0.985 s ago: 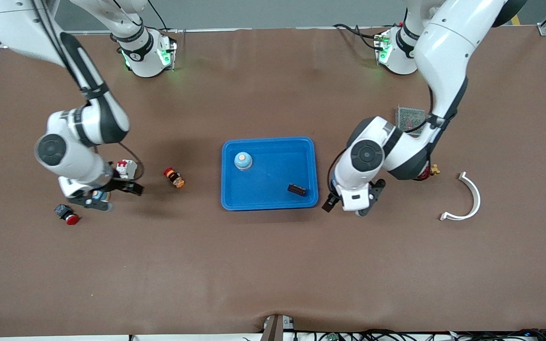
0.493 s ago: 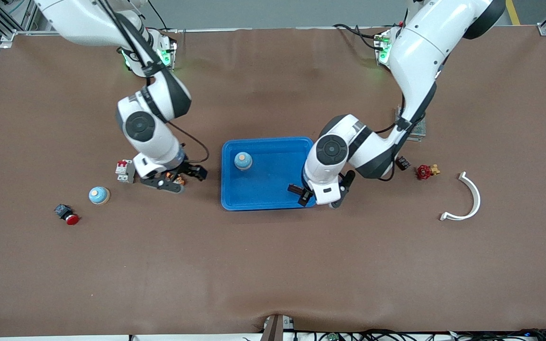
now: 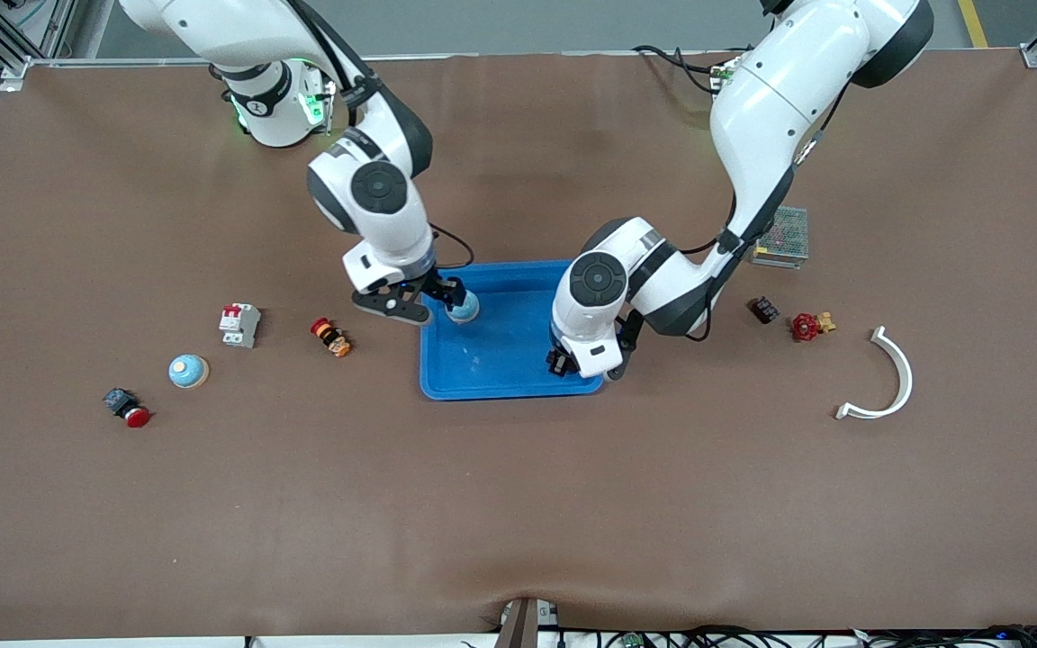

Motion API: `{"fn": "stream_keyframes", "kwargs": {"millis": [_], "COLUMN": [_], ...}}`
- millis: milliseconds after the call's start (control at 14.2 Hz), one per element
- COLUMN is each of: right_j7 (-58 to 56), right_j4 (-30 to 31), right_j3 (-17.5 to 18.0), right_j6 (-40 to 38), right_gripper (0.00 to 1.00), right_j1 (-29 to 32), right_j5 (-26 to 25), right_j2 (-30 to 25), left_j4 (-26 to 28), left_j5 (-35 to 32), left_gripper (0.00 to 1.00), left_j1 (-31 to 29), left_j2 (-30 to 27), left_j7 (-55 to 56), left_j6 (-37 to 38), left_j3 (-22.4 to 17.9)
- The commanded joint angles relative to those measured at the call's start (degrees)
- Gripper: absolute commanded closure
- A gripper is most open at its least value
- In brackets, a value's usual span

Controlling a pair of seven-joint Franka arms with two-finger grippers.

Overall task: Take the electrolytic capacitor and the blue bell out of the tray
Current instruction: 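Move the right gripper and the left gripper back into the blue tray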

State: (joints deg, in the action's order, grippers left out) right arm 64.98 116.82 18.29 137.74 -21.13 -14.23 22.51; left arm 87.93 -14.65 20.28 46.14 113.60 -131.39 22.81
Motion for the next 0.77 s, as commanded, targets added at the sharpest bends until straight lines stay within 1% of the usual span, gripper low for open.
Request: {"fn": "stream_keyframes", "kwargs": {"millis": [0,211,352,422,563,704], "right_j7": [6.6,8.2,10.1,10.5,10.8,10.8], "right_j4": [-3.5,-6.2,-7.8,-7.9,-7.9,-7.9], "right_j3": [-0.6,-0.8,-1.0,-1.0,-1.2,-1.3], "right_j6": [0.1,0.1,0.0,0.1,0.3,0.6], "right_gripper": [0.00,0.00,0.00,0.00,0.00,0.00], "right_j1": [-3.1,-5.3,-6.2,-6.1,-6.1,-5.9], "right_j5": [-4.7,-5.1,-6.6,-7.9,-8.5,-9.2], "right_j2": [4.5,7.5,9.2,9.6,10.1,10.7], "left_j4": [-1.7,-1.7,-1.7,-1.7,-1.7,-1.7], "left_j5": [0.2,0.1,0.1,0.0,-0.1,-0.5], "left_gripper": [0.39,0.44,0.47,0.51,0.66,1.00], "left_j1": [1.2,1.2,1.2,1.2,1.2,1.5], "left_j2": [1.5,2.4,2.9,3.3,3.3,2.9], "left_j7": [1.8,1.9,1.9,1.7,1.5,1.0], "left_j6": [-1.7,-2.7,-3.5,-4.0,-4.0,-4.0], "left_j3": [-0.8,-0.8,-0.9,-0.9,-0.9,-0.9]}}
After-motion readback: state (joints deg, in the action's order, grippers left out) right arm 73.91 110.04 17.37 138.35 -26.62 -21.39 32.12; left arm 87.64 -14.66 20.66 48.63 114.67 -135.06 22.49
